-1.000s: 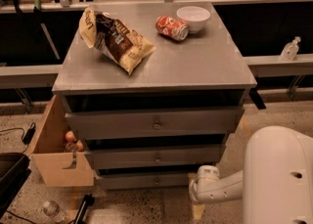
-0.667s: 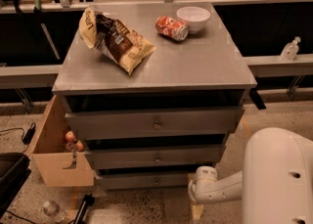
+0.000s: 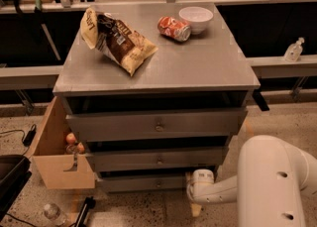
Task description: Open bottom drawer
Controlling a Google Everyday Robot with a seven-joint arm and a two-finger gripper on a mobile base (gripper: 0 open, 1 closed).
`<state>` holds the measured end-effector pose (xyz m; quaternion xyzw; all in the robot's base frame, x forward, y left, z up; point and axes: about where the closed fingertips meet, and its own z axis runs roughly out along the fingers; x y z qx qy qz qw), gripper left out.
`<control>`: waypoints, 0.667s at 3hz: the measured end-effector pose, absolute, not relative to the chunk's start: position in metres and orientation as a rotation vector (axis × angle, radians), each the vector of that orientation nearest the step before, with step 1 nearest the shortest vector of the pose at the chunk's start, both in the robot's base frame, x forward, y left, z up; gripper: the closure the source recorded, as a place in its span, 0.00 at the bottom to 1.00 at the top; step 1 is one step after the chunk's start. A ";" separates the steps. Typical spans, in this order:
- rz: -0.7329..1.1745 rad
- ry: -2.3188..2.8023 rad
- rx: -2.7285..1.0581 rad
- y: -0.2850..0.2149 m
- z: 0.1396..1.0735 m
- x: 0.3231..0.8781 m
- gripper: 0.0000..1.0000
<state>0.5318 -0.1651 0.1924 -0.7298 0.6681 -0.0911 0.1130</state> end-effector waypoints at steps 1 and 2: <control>-0.293 1.921 -2.118 -0.163 0.182 0.543 0.00; -0.293 1.874 -2.100 -0.160 0.177 0.552 0.15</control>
Offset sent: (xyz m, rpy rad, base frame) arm 0.0326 0.0111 -0.0199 0.0898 -0.1212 0.0600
